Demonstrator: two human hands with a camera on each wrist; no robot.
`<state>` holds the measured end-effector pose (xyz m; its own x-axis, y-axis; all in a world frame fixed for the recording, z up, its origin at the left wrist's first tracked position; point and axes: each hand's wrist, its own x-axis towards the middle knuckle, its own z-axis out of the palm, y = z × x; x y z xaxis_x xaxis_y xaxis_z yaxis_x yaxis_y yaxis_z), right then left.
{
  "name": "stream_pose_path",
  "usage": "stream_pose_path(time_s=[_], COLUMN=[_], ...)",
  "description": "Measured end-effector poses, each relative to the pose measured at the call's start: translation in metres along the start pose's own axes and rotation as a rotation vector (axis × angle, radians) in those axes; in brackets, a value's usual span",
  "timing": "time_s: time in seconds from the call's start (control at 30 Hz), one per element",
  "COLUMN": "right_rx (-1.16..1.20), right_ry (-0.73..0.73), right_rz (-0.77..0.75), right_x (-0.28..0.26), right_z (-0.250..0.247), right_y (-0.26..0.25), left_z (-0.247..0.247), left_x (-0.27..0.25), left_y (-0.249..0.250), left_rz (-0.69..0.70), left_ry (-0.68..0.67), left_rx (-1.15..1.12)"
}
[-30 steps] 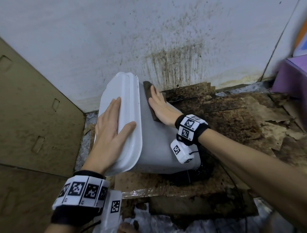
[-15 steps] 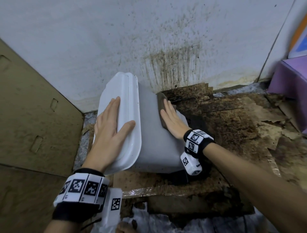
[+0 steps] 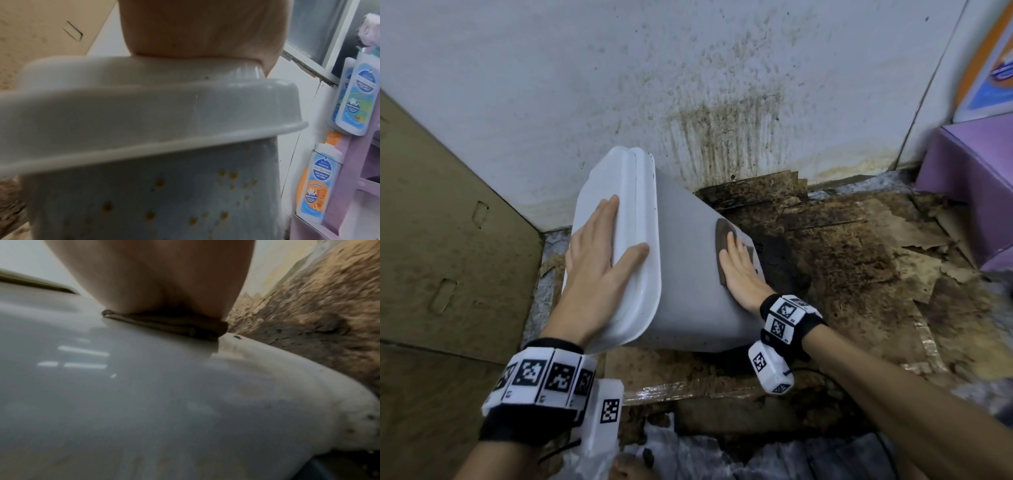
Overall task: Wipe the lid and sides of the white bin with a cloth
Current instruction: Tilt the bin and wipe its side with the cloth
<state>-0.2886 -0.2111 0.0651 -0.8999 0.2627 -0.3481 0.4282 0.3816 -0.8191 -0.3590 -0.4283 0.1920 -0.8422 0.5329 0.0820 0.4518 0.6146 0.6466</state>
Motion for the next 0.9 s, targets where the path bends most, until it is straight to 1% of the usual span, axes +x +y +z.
stream_pose_path(time_s=[0.17,0.27,0.37,0.47,0.53,0.6,0.7,0.8,0.9], right_rx=[-0.054,0.000,0.096,0.117,0.129,0.135,0.180,0.263,0.286], right_ry=[0.041,0.086,0.180,0.251,0.293,0.341,0.399,0.390,0.380], right_rz=[-0.215,-0.312,-0.354,-0.378,-0.357,-0.304,-0.161,0.013,0.040], right_x=[-0.027,-0.045,-0.047,-0.048,-0.052,-0.056,-0.056,-0.054,-0.054], right_z=[0.019,0.029,0.039,0.044,0.049,0.056,0.063,0.062,0.063], right_y=[-0.040,-0.060,-0.056,-0.038,-0.020,0.005,0.048,0.077,0.081], left_z=[0.000,0.001,0.001,0.002,0.001,-0.001,-0.004,-0.005,-0.006], left_x=[0.000,0.000,-0.001,-0.002,-0.002,-0.003,-0.005,-0.005,-0.005], left_y=[0.000,0.000,0.000,0.002,0.003,0.002,0.001,0.000,0.001], left_rz=[-0.008,-0.006,-0.008,-0.007,-0.016,-0.030,-0.048,-0.061,-0.067], left_ry=[0.003,0.009,0.012,0.014,0.013,0.014,0.015,0.008,0.005], left_rx=[0.004,0.010,0.005,-0.009,-0.017,-0.030,-0.050,-0.066,-0.083])
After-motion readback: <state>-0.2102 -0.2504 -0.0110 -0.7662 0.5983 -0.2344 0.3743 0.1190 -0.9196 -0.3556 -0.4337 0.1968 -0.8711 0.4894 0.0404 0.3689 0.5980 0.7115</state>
